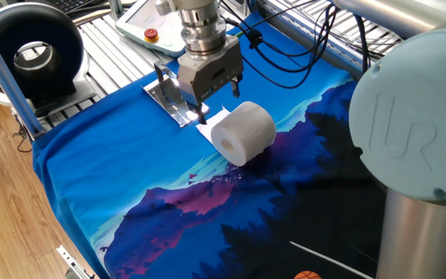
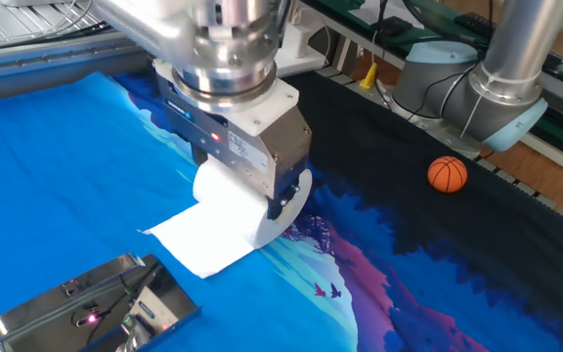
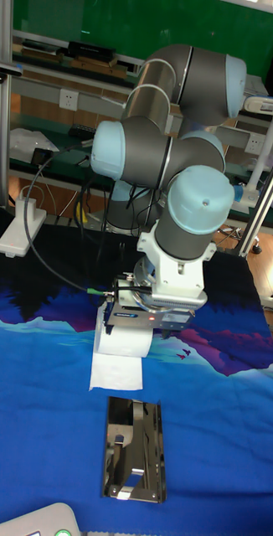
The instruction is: Put the toilet paper on its holder
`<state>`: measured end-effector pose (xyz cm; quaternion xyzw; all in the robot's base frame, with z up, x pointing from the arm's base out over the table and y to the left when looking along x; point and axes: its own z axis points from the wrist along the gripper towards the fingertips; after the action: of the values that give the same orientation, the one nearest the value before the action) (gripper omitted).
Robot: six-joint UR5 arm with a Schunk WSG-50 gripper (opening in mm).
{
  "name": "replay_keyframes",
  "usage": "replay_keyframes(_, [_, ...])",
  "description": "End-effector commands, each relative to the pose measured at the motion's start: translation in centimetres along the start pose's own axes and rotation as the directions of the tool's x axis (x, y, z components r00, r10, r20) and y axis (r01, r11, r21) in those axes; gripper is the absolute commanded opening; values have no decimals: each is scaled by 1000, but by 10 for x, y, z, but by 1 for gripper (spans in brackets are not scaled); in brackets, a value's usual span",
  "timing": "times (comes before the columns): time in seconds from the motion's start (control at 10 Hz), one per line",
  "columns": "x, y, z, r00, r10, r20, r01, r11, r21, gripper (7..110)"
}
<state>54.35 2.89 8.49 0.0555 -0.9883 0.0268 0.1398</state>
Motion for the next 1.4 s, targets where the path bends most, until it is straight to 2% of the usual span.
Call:
replay_keyframes(0.0, [9,-3,-6,1000,-20,-23,20,1000,13,110])
replay_keyframes(0.2, [3,-4,-1,999,-31,-24,31,1000,-3,110])
replay_keyframes(0.3, [9,0,0,998,-23,-61,21,999,-25,110])
replay_keyframes(0.4, [9,-5,2,997,-47,-67,45,999,-31,110])
replay_keyframes(0.5, [11,-6,3,996,-56,-69,53,998,-45,110])
replay_keyframes(0.6, [12,-13,3,996,-52,-74,49,998,-37,110])
replay_keyframes(0.8, [10,-6,1,997,-32,-71,27,998,-59,110])
replay_keyframes(1.0, [7,-2,1,997,0,-80,-5,998,-62,110])
replay_keyframes(1.2, [5,-10,7,993,57,-101,-61,998,-31,110])
replay_keyframes(1.3, [5,-8,7,992,61,-107,-66,997,-44,110])
